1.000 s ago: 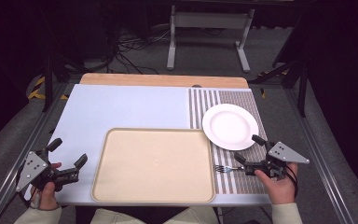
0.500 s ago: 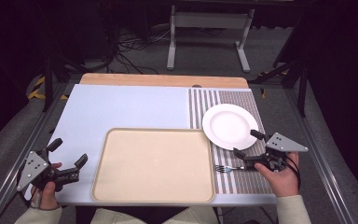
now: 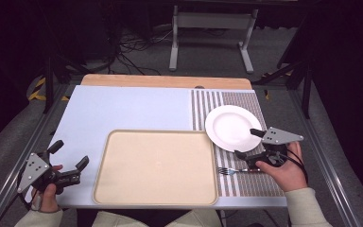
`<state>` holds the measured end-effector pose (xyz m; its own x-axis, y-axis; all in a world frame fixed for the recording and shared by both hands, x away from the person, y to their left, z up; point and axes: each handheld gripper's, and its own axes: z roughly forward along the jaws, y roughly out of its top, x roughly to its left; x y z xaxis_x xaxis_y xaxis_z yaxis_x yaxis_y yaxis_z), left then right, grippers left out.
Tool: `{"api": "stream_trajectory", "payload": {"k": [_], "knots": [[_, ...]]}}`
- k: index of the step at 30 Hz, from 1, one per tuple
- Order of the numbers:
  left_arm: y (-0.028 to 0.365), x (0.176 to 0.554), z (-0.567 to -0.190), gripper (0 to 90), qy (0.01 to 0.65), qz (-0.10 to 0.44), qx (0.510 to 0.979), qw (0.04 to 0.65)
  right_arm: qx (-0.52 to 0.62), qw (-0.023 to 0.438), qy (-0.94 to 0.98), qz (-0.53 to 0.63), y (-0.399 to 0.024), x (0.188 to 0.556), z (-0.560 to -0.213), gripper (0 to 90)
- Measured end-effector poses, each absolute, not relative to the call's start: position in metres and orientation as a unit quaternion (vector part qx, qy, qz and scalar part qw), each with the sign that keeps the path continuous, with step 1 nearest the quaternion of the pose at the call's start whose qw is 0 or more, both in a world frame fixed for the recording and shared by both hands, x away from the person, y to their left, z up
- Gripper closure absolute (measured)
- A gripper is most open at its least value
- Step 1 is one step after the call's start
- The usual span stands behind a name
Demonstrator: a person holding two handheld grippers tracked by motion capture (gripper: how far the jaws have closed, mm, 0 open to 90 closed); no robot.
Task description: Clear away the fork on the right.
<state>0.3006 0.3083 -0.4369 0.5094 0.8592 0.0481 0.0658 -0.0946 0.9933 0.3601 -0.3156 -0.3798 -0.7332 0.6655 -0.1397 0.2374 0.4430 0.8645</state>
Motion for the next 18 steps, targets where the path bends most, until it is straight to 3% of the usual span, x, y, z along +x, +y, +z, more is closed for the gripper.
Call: {"api": "stream_trajectory", "payload": {"k": [18], "knots": [[0.308,0.301,-0.437,0.5,0.354,0.345,0.656,0.571,0.236,0.200,0.887,0.342,-0.302,0.375,-0.377,3.6]]}}
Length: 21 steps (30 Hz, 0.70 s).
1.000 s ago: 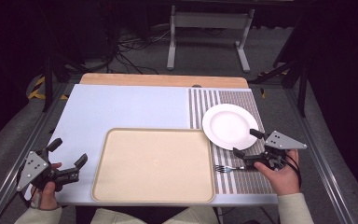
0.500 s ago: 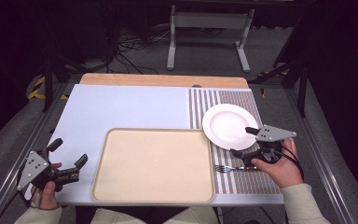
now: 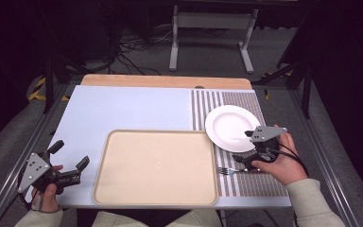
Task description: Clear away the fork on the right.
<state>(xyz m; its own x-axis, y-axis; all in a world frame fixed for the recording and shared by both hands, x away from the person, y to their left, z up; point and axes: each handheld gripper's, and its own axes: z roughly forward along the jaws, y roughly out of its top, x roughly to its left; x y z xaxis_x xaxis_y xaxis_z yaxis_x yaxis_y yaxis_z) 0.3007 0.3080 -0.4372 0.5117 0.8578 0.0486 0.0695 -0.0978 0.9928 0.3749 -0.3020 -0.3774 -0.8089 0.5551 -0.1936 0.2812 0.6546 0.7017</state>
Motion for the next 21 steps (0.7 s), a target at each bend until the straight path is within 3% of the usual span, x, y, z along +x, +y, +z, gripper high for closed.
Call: {"api": "stream_trajectory", "payload": {"k": [21], "knots": [[0.3072,0.3003,-0.4371,0.5,0.351,0.345,0.657,0.571,0.210,0.124,0.942,0.232,-0.2945,0.3843,-0.3854,4.6]]}}
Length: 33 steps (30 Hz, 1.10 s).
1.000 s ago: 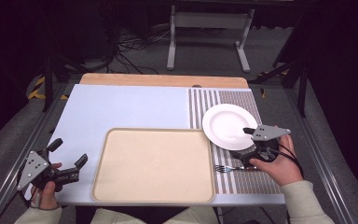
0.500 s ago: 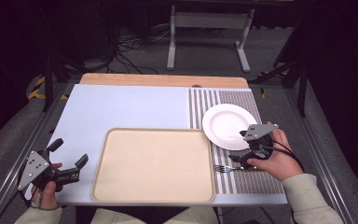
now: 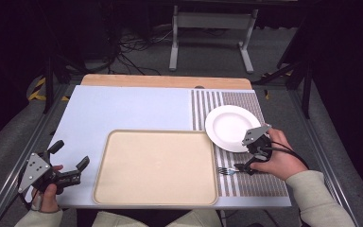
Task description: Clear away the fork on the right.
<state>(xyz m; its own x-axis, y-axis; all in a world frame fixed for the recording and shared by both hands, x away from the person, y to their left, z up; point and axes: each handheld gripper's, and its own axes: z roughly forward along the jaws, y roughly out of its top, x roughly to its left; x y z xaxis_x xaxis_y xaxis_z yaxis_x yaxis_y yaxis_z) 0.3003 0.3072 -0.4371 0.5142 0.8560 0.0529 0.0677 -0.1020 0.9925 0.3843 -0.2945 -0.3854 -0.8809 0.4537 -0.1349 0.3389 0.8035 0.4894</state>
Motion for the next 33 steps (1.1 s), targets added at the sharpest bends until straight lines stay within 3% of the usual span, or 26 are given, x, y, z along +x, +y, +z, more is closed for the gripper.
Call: {"api": "stream_trajectory", "payload": {"k": [33], "knots": [[0.3068,0.2998,-0.4360,0.5,0.350,0.348,0.658,0.569,0.175,0.068,0.978,0.090,-0.2895,0.3771,-0.3902,6.6]]}}
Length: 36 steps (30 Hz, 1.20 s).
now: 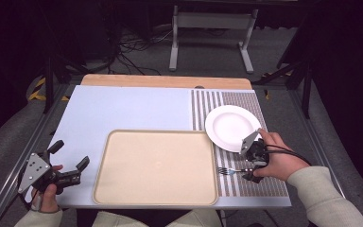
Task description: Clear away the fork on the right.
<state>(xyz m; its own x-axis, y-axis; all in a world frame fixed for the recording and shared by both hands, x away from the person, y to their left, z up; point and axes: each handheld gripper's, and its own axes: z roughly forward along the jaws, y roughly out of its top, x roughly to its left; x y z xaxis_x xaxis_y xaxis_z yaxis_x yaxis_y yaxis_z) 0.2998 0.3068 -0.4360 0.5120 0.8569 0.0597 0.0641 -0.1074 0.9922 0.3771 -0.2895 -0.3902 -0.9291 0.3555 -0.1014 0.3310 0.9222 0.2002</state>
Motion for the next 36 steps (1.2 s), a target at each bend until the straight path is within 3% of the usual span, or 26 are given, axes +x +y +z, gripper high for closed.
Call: {"api": "stream_trajectory", "payload": {"k": [6,11,22,36], "knots": [[0.307,0.300,-0.436,0.5,0.351,0.348,0.657,0.569,0.166,0.063,0.982,0.072,-0.289,0.378,-0.392,7.4],[0.307,0.300,-0.436,0.5,0.350,0.349,0.658,0.568,0.153,0.059,0.985,0.061,-0.289,0.380,-0.394,13.8],[0.307,0.300,-0.436,0.5,0.349,0.348,0.658,0.569,0.072,0.069,0.995,-0.015,-0.284,0.381,-0.404,46.5],[0.307,0.300,-0.436,0.5,0.348,0.346,0.659,0.570,0.016,0.044,0.996,-0.070,-0.276,0.385,-0.414,74.6]]}}
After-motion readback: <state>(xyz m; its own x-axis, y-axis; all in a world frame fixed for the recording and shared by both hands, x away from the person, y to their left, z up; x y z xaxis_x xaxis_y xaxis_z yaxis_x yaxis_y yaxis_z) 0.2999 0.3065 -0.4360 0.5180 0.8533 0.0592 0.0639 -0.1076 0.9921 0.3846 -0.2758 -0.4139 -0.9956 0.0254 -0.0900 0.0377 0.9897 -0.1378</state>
